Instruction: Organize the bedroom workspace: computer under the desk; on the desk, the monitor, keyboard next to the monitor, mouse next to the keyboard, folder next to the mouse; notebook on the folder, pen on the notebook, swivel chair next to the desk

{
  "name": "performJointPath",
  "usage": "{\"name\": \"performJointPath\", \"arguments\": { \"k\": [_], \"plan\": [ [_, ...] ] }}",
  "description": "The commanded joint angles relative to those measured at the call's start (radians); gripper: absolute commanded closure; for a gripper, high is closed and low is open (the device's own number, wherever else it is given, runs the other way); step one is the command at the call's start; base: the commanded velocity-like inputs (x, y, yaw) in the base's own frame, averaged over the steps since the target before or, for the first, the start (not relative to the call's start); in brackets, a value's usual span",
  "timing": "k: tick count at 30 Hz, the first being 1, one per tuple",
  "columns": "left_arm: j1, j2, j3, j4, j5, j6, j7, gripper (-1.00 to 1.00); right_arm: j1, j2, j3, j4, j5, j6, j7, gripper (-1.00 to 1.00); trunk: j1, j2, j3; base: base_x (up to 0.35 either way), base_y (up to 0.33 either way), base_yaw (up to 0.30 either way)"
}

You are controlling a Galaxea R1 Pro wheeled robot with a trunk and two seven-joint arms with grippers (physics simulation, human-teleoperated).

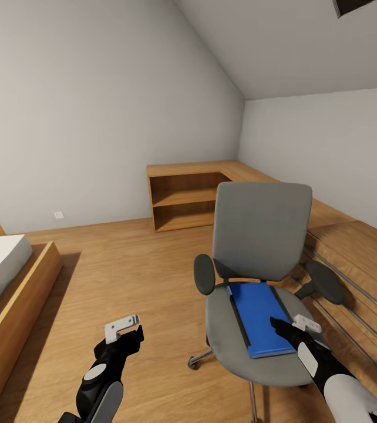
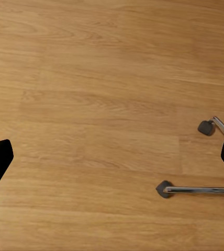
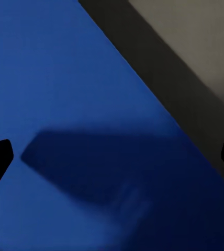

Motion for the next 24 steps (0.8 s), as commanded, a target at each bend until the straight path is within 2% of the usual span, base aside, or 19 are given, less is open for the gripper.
{"name": "performJointPath", "arguments": {
  "k": [1,13,19,24],
  "plan": [
    [-0.001,0.000,-0.001,-0.001,0.007,0.002,0.008,-1.00,-0.001,0.000,-0.006,-0.001,-0.007,0.004,0.006,-1.00,0.000,0.000,-0.001,0.000,0.000,0.000],
    [-0.001,-0.003,-0.009,-0.001,0.006,0.002,0.009,-1.00,0.000,0.000,-0.006,-0.001,-0.007,0.004,0.006,-1.00,0.000,0.000,-0.001,0.000,0.000,0.000],
    [-0.001,-0.005,-0.038,0.000,0.004,0.001,0.013,-1.00,0.000,0.000,-0.006,-0.001,-0.007,0.004,0.006,-1.00,0.023,-0.042,-0.020,0.000,0.000,0.000],
    [-0.001,-0.004,-0.045,0.000,0.004,0.001,0.020,-1.00,0.000,0.000,-0.005,-0.001,-0.007,0.004,0.006,-1.00,0.023,-0.042,-0.020,0.000,0.000,0.000]
  ]
}}
